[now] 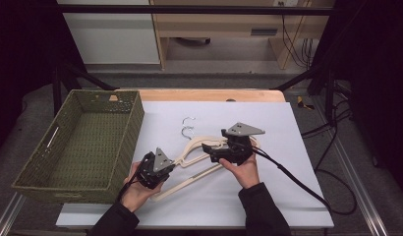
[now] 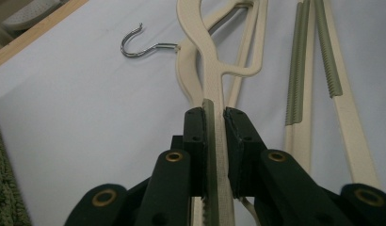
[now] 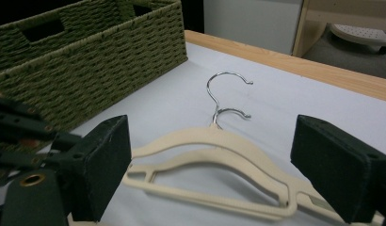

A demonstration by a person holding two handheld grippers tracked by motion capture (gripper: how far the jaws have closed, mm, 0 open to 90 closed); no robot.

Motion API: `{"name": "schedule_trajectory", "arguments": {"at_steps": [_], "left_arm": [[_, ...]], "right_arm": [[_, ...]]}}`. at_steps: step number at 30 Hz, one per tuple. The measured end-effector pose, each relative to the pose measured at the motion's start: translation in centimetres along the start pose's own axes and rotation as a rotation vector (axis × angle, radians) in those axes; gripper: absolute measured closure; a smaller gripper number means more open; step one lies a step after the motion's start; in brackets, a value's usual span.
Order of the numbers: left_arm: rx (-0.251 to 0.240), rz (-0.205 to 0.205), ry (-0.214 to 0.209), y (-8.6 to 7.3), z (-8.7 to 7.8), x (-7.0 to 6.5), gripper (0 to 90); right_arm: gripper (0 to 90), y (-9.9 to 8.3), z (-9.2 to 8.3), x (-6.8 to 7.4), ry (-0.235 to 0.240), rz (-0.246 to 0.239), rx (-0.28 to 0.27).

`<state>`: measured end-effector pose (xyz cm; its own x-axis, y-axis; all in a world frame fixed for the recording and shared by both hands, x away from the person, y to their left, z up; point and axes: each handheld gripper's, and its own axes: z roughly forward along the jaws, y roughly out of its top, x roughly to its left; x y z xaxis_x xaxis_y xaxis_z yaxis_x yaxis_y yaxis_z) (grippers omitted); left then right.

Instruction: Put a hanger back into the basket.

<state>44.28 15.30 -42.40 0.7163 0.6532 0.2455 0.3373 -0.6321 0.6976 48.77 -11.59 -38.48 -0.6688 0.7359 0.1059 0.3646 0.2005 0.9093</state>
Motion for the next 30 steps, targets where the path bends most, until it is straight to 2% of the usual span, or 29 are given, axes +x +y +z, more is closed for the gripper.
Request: {"name": "schedule_trajectory", "arguments": {"at_steps": [1,5,6,7,11,15,17,19,22,23,24,25,27,28,30], "left_arm": [[-0.002,0.000,0.001,0.0,0.0,0.0,79.2],[0.000,0.001,0.003,0.0,-0.2,-0.1,79.2],[-0.010,-0.012,0.007,0.0,-0.1,-0.2,79.2],[0.004,0.003,0.009,0.1,-0.2,-0.2,79.2],[-0.003,0.005,0.014,0.2,-0.3,-0.3,79.2],[-0.028,-0.004,0.018,0.2,-0.3,-0.5,79.2],[-0.018,0.001,0.019,0.2,-0.4,-0.5,79.2],[-0.015,0.006,0.022,0.2,-0.5,-0.6,79.2],[-0.021,0.014,0.022,0.2,-0.4,-0.7,79.2],[-0.030,0.002,0.024,0.2,-0.3,-0.8,79.2],[-0.017,0.016,0.021,0.2,-0.4,-0.7,79.2],[-0.028,-0.002,0.017,0.2,-0.3,-0.8,79.2],[-0.021,-0.006,0.017,0.1,-0.3,-0.8,79.2],[-0.010,0.013,0.017,0.2,-0.3,-0.7,79.2],[-0.015,0.015,0.018,0.1,-0.2,-0.9,79.2]], "right_arm": [[14.7,0.2,0.6,0.0,-0.005,0.016,-0.001],[17.1,0.5,2.3,-0.3,-0.015,0.004,0.031],[18.1,0.6,2.7,-0.3,-0.013,0.010,0.039],[19.4,0.6,3.3,-0.4,-0.017,0.013,0.048],[23.4,0.6,5.4,-0.8,-0.034,0.022,0.090],[27.9,0.6,7.1,-0.8,-0.018,0.021,0.126],[30.3,0.5,7.9,-0.6,-0.013,0.031,0.145],[33.8,0.4,8.7,-0.6,-0.007,0.027,0.165],[40.5,0.2,9.5,-0.6,-0.022,0.031,0.182],[43.0,0.2,9.8,-0.6,-0.025,0.033,0.189],[45.2,0.2,10.0,-0.7,-0.027,0.026,0.191],[48.3,0.1,10.2,-0.7,-0.026,0.032,0.189],[53.9,0.0,10.6,-0.8,-0.027,0.046,0.192],[56.4,-0.1,10.8,-0.9,-0.027,0.044,0.192],[60.4,-0.1,11.2,-0.9,-0.039,0.039,0.203]]}}
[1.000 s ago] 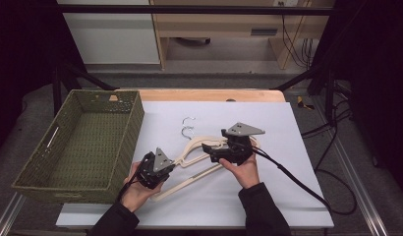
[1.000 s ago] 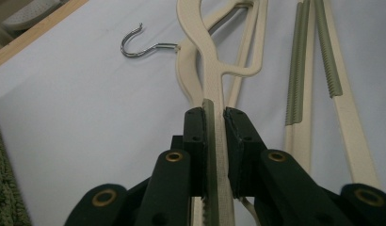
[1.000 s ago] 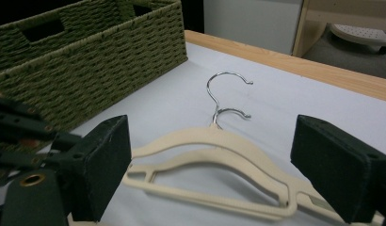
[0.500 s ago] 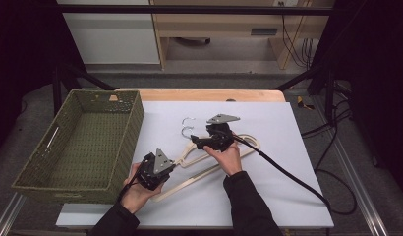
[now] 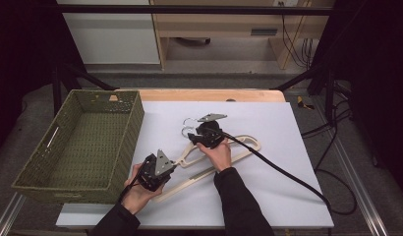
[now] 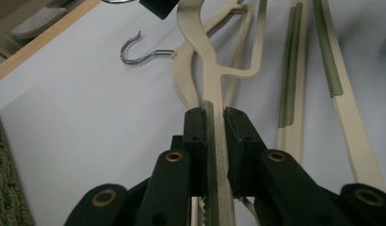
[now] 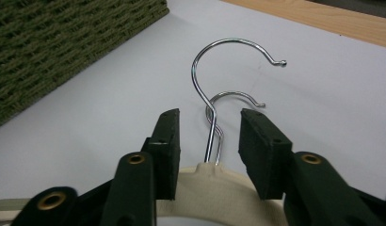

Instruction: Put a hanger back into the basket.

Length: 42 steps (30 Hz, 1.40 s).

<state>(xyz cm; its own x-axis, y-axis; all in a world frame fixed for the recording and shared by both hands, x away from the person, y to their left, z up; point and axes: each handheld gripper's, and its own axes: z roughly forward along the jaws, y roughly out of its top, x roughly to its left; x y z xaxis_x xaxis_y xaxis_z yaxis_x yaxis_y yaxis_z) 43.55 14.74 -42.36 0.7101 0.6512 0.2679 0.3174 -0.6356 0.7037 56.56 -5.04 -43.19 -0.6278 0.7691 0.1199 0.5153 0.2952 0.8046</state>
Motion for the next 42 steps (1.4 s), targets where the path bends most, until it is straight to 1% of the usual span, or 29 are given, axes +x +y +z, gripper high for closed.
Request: {"name": "schedule_trajectory", "arguments": {"at_steps": [1,4,5,7,8,9,10,11,12,14,16,17,21,22,26,27,28,29,30,31,32,33,34,35,36,37,39,40,42], "left_arm": [[0.002,0.009,-0.002,0.0,0.0,0.0,79.3],[-0.003,0.009,0.002,0.0,0.0,-0.1,79.2],[-0.005,0.007,0.002,0.0,0.0,-0.1,79.2],[-0.005,0.005,-0.002,0.0,0.1,-0.2,79.2],[0.001,0.013,-0.002,0.0,0.1,-0.2,79.3],[-0.005,0.009,0.000,-0.1,0.2,-0.3,79.3],[0.005,0.022,-0.003,-0.1,0.1,-0.3,79.2],[0.000,0.016,-0.002,-0.1,0.2,-0.5,79.2],[0.001,0.025,0.002,-0.1,0.2,-0.6,79.2],[-0.010,0.024,0.005,-0.2,0.1,-0.8,79.2],[-0.014,0.024,0.008,-0.2,0.1,-1.0,79.2],[-0.013,0.030,0.011,-0.2,0.0,-1.1,79.2],[-0.020,0.043,0.032,-0.4,-0.1,-1.6,79.1],[-0.025,0.036,0.031,-0.5,-0.1,-1.7,79.0],[-0.011,0.018,0.011,-0.9,0.2,-1.8,78.3],[-0.004,0.018,0.001,-1.0,0.3,-1.7,78.0],[-0.006,0.008,-0.015,-1.0,0.4,-1.6,77.4],[-0.004,0.008,-0.029,-1.0,0.3,-1.4,76.7],[-0.029,-0.012,-0.026,-0.9,0.2,-1.3,73.8],[-0.033,-0.023,-0.042,-0.8,0.1,-1.1,68.4],[-0.045,-0.054,-0.071,-0.6,-0.1,-0.8,64.7],[-0.069,-0.098,-0.092,-0.4,-0.3,-0.6,60.9],[-0.095,-0.148,-0.126,0.0,-0.4,-0.4,56.3],[-0.101,-0.189,-0.176,0.3,-0.5,-0.2,48.8],[-0.101,-0.206,-0.203,0.7,-0.5,0.2,42.9],[-0.102,-0.192,-0.169,1.0,-0.4,0.7,37.5],[-0.121,-0.213,-0.193,1.6,-0.2,1.1,34.0],[-0.121,-0.229,-0.216,2.0,0.2,1.3,33.0],[-0.110,-0.225,-0.211,2.6,1.0,1.7,30.8]], "right_arm": [[62.8,0.0,0.1,0.0,-0.001,-0.006,0.006],[71.9,0.1,0.5,-0.2,-0.003,0.010,0.030],[73.3,0.0,0.6,-0.2,-0.007,0.023,0.032],[79.2,0.0,0.7,-0.4,0.016,0.019,0.043],[81.2,0.0,0.7,-0.3,0.024,0.023,0.050],[82.3,0.0,0.7,-0.4,0.025,0.015,0.049],[82.7,0.1,0.6,-0.3,0.023,0.023,0.055],[83.5,0.2,0.5,-0.3,0.021,0.023,0.062],[86.1,0.3,0.4,-0.3,0.014,0.025,0.066],[86.4,0.4,0.0,-0.3,0.009,0.029,0.069],[86.9,0.5,-0.4,-0.2,0.001,0.017,0.065],[87.0,0.5,-0.5,0.0,-0.005,0.023,0.064],[87.7,0.4,-1.1,0.4,-0.024,0.016,0.048],[87.9,0.4,-1.2,0.5,-0.028,0.019,0.045],[88.8,0.3,-1.8,0.9,-0.027,0.029,0.015],[89.0,0.3,-1.9,1.0,-0.025,0.037,0.018],[89.2,0.3,-2.0,1.1,-0.027,0.028,0.011],[89.2,0.2,-2.1,1.2,-0.029,0.033,0.005],[89.2,0.2,-2.2,1.3,-0.032,0.025,-0.001],[89.3,0.1,-2.3,1.5,-0.029,0.024,-0.007],[89.3,0.1,-2.4,1.6,-0.025,0.026,-0.008],[89.3,0.0,-2.5,1.7,-0.030,0.014,-0.017],[89.3,0.0,-2.6,1.8,-0.031,0.009,-0.019],[89.3,0.0,-2.8,1.9,-0.029,0.008,-0.027],[89.3,-0.1,-2.9,1.9,-0.030,0.008,-0.035],[89.3,-0.1,-3.1,1.9,-0.025,0.011,-0.038],[89.3,-0.3,-3.5,1.9,-0.016,-0.007,-0.061],[89.3,-0.3,-3.6,2.0,-0.012,0.004,-0.061],[89.3,-0.5,-3.9,1.9,0.003,-0.014,-0.080]]}}
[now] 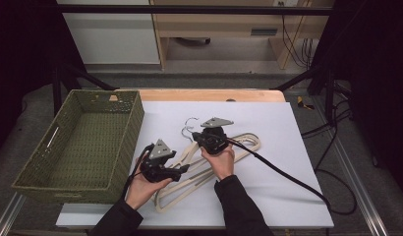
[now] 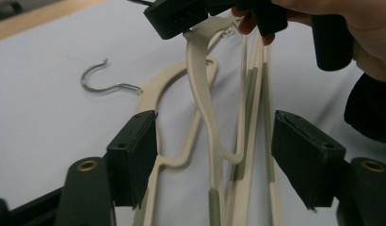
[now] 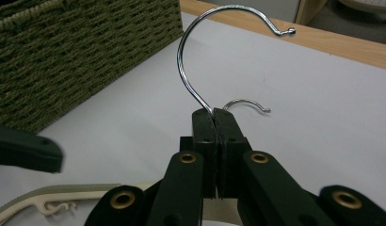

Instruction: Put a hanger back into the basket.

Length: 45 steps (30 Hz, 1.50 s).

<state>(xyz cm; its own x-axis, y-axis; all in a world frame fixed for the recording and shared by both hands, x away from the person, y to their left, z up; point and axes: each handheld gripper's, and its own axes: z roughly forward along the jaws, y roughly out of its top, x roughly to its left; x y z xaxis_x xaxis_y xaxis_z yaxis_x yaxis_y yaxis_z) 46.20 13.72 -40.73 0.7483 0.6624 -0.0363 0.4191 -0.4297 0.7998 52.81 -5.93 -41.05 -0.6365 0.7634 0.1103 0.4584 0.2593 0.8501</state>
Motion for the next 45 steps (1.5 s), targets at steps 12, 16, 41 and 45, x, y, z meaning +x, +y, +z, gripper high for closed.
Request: {"name": "schedule_trajectory", "arguments": {"at_steps": [12,16,41,45], "left_arm": [[0.071,-0.059,-0.064,0.8,4.8,0.6,55.5],[0.066,-0.060,-0.091,0.7,5.0,0.4,69.4],[-0.003,-0.023,-0.184,0.8,0.9,-5.0,85.9],[-0.005,-0.010,-0.168,1.0,0.2,-5.4,85.9]], "right_arm": [[89.3,-0.4,-1.4,0.0,0.030,-0.023,-0.040],[89.3,-0.4,-1.8,0.1,0.033,-0.029,-0.047],[67.3,-3.0,-12.7,1.7,0.119,-0.132,-0.122],[61.3,-3.9,-14.2,0.7,0.134,-0.096,-0.153]]}}
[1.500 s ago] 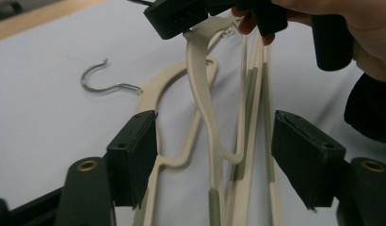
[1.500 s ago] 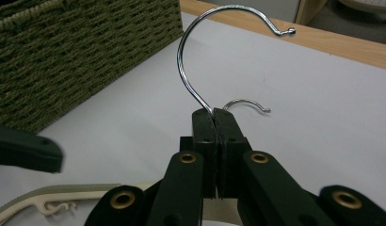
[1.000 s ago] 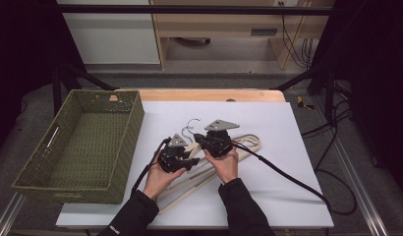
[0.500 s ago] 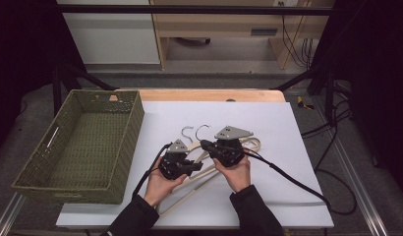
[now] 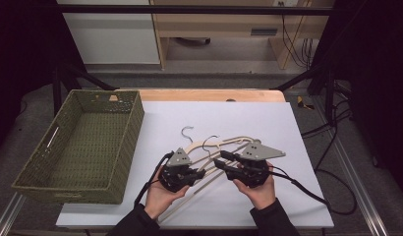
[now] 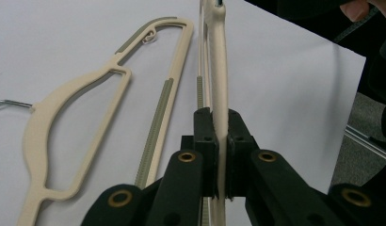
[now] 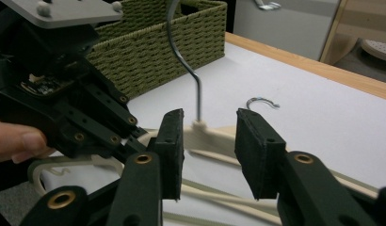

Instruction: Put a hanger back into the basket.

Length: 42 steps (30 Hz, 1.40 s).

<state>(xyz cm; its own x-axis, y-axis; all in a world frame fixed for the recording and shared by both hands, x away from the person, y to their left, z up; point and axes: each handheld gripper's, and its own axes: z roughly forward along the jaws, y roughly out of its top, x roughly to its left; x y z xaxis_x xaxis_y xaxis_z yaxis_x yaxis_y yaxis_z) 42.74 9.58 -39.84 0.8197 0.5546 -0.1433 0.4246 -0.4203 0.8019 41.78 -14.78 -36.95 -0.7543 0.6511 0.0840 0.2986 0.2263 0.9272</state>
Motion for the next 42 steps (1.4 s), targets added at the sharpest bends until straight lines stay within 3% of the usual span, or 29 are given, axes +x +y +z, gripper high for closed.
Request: {"name": "schedule_trajectory", "arguments": {"at_steps": [2,5,14,21,28,34,42], "left_arm": [[-0.003,0.005,0.005,0.0,-0.4,-0.1,86.0],[-0.015,0.010,0.021,0.1,-1.0,-0.3,85.9],[-0.063,0.011,0.075,0.4,-3.5,0.2,85.9],[-0.106,0.016,0.086,1.0,-5.8,0.2,86.0],[-0.168,0.019,0.095,2.4,-9.2,0.7,86.0],[-0.181,0.056,0.095,3.9,-11.9,1.6,86.0],[-0.181,0.107,0.122,5.3,-15.2,4.1,86.1]], "right_arm": [[56.3,-0.1,-0.8,-0.6,0.009,0.024,-0.030],[47.8,-0.4,-1.6,-1.4,-0.013,0.039,-0.042],[18.2,-1.8,-3.6,-4.0,-0.136,0.068,-0.064],[11.4,-2.7,-4.3,-5.7,-0.193,0.125,-0.053],[8.2,-3.4,-4.6,-6.5,-0.233,0.140,-0.051],[5.9,-3.4,-5.1,-6.7,-0.229,0.138,-0.055],[3.0,-3.4,-5.4,-6.7,-0.212,0.115,-0.055]]}}
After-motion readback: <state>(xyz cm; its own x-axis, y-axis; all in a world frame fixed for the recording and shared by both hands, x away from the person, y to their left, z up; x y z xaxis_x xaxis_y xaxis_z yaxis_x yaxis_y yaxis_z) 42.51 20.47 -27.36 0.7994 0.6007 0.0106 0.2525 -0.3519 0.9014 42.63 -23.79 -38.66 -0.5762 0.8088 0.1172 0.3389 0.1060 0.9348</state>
